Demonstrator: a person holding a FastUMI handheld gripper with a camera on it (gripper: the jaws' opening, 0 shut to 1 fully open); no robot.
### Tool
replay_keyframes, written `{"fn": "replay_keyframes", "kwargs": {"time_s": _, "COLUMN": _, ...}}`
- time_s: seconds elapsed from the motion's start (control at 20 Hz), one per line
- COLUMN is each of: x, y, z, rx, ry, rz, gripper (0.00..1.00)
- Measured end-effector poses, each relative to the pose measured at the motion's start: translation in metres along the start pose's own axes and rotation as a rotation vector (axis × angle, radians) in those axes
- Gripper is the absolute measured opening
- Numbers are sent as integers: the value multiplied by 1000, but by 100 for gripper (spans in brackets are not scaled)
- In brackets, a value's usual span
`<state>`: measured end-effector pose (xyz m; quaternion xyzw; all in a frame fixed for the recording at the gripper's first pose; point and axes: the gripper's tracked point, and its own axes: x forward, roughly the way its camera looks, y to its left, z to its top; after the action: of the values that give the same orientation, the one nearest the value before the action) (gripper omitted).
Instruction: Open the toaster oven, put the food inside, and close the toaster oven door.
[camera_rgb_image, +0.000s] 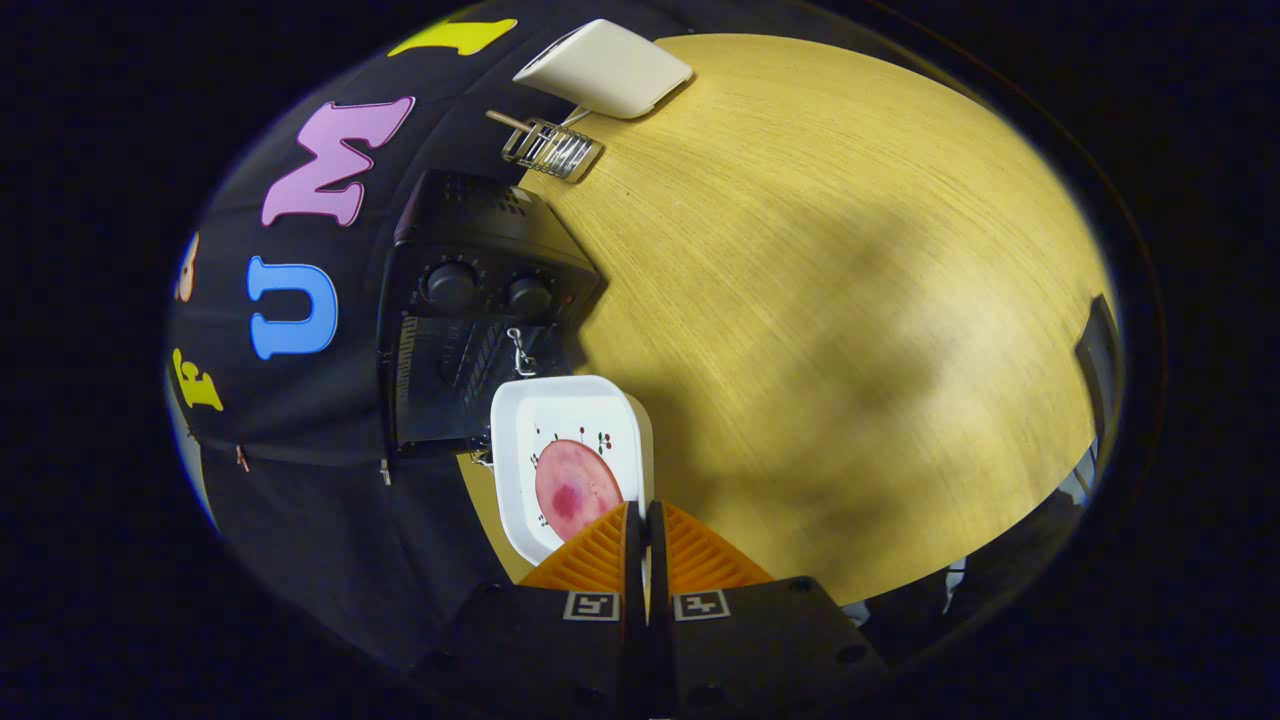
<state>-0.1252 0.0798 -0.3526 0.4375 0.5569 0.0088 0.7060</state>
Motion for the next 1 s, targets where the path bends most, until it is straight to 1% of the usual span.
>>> {"fn": "replay_keyframes", "kwargs": {"time_s": 0.2, "x": 36, "y": 50, "z": -18, "rx": 103, "ry": -66, "rz": 2, "gripper": 5}}
{"fn": "replay_keyframes", "kwargs": {"time_s": 0.5, "x": 85, "y": 105, "z": -19, "rx": 267, "ry": -194, "rz": -20, "gripper": 5}}
{"fn": "replay_keyframes", "kwargs": {"time_s": 0.7, "x": 112, "y": 126, "z": -8, "rx": 426, "ry": -305, "rz": -61, "gripper": 5}}
{"fn": "replay_keyframes", "kwargs": {"time_s": 0.85, "x": 129, "y": 138, "z": 5, "rx": 560, "ry": -371, "rz": -52, "gripper": 5}}
{"fn": "replay_keyframes", "kwargs": {"time_s": 1.0, "x": 146, "y": 142, "z": 15, "rx": 617, "ry": -405, "rz": -65, "gripper": 5}}
